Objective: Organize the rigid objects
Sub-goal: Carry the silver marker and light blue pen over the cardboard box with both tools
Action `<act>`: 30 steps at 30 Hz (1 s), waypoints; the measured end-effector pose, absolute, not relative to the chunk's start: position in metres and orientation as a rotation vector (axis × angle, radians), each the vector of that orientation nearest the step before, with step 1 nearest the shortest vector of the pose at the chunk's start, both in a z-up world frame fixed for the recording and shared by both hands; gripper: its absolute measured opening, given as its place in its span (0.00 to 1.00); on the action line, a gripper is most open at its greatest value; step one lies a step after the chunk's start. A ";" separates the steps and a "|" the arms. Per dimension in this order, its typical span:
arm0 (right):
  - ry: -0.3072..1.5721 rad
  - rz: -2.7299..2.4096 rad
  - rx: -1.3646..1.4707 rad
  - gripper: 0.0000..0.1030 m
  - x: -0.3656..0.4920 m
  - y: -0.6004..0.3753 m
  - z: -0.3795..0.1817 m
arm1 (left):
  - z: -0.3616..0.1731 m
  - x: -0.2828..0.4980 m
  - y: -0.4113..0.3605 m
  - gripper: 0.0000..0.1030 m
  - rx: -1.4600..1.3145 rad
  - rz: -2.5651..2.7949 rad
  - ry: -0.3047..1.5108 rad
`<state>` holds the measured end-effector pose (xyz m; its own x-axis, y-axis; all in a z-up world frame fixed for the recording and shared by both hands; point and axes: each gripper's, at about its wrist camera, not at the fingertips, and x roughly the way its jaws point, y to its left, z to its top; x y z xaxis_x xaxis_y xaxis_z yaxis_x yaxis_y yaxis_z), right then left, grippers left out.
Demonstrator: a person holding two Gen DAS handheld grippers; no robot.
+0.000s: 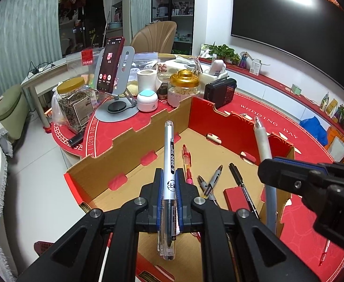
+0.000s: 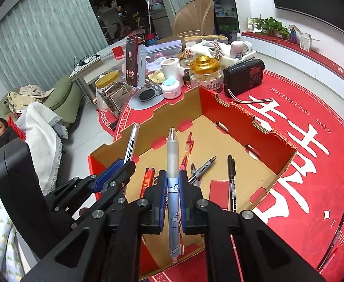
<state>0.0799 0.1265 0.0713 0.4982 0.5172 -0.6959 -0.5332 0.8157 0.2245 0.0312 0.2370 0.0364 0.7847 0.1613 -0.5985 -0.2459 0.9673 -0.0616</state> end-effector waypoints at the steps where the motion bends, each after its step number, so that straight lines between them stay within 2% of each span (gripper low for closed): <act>1: 0.838 0.632 -0.021 0.10 0.082 0.126 0.070 | 0.035 0.034 0.237 0.10 -0.140 0.218 0.639; 30: 0.899 0.604 -0.017 0.10 0.109 0.127 0.046 | 0.017 0.061 0.233 0.10 -0.110 0.204 0.719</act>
